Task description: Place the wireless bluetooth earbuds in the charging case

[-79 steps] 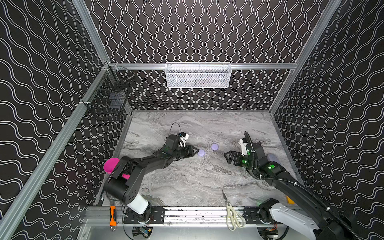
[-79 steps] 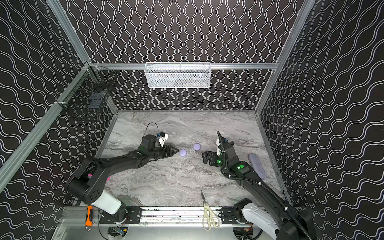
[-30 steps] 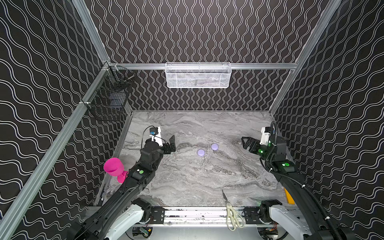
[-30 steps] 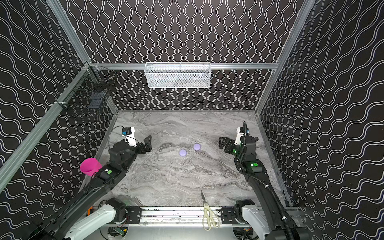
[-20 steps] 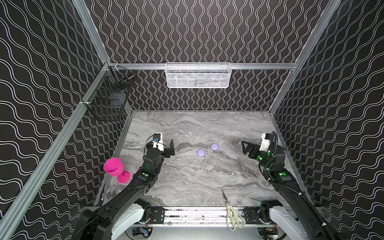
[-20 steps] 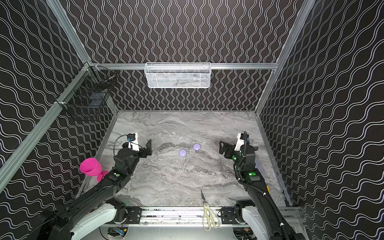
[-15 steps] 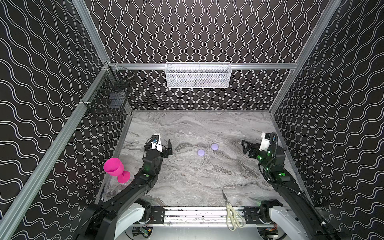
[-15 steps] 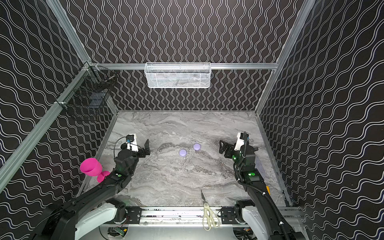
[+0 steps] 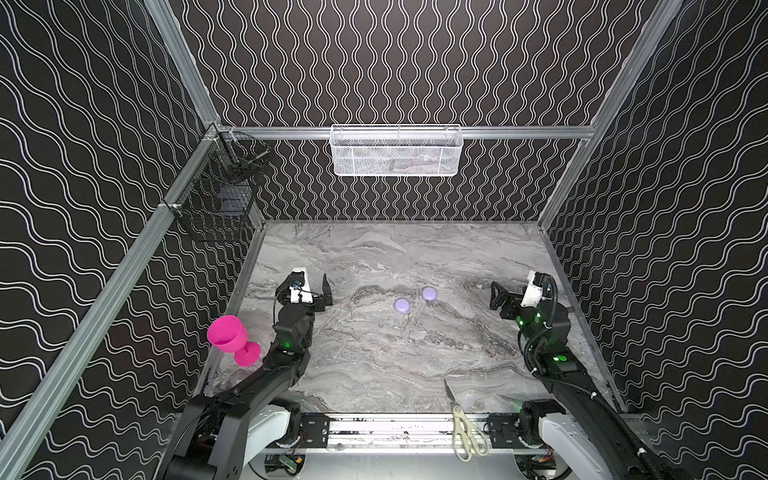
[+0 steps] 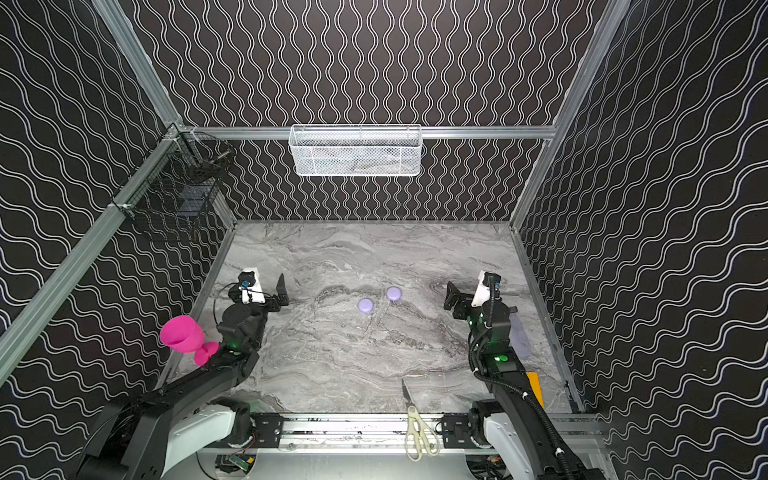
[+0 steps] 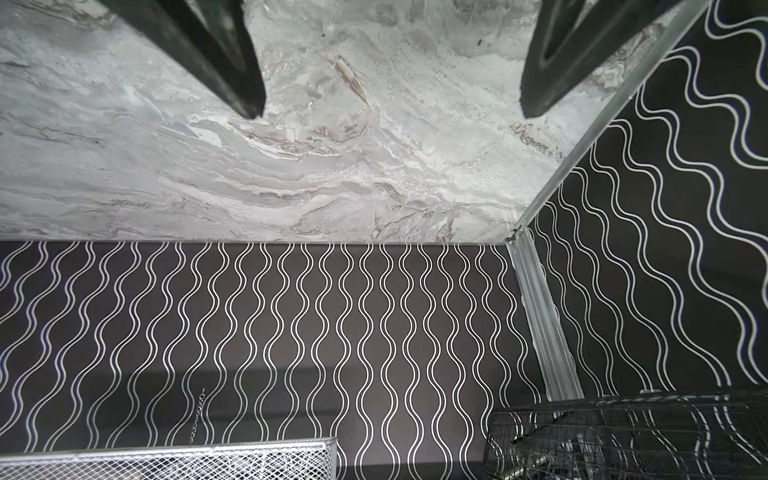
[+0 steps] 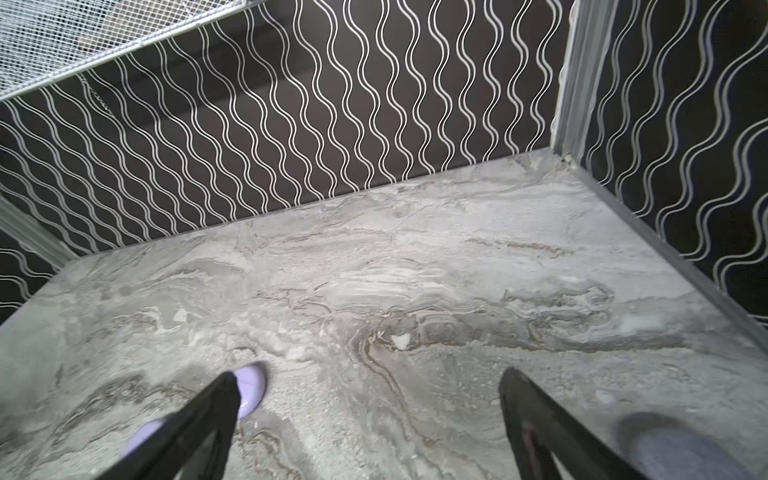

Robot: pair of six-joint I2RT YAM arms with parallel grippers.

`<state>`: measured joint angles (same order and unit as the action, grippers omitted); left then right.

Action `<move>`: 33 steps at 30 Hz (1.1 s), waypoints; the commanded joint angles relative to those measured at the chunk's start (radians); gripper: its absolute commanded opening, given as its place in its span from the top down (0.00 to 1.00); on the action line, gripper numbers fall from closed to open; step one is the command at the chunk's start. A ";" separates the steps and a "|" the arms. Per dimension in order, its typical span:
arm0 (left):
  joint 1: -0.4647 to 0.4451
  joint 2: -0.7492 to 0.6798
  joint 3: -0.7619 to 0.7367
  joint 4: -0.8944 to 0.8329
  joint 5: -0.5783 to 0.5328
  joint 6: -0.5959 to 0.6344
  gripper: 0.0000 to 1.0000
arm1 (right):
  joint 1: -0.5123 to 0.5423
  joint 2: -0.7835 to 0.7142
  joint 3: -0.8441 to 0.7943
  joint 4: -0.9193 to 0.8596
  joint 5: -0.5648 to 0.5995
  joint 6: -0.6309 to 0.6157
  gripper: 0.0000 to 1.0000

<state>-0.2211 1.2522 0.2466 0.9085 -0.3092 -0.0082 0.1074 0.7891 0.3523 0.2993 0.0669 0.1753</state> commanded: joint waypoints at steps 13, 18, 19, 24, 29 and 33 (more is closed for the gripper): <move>0.071 0.047 -0.037 0.126 0.177 0.125 0.01 | -0.004 0.120 -0.069 0.254 0.098 -0.111 0.01; 0.103 0.152 -0.072 0.269 0.227 0.123 0.01 | -0.005 0.167 -0.097 0.336 0.100 -0.132 0.01; 0.120 0.187 -0.078 0.317 0.249 0.112 0.01 | -0.005 0.174 -0.100 0.347 0.101 -0.134 0.01; 0.214 0.335 -0.073 0.434 0.389 0.055 0.01 | -0.005 0.216 -0.121 0.409 0.099 -0.167 0.01; 0.313 0.459 -0.072 0.558 0.500 -0.013 0.01 | -0.009 0.280 -0.148 0.493 0.090 -0.175 0.01; 0.319 0.427 0.012 0.356 0.583 0.027 0.01 | -0.024 0.347 -0.146 0.550 0.058 -0.187 0.01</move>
<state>0.0929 1.6936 0.2195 1.3201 0.1745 0.0208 0.0910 1.1080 0.2050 0.7410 0.1501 0.0109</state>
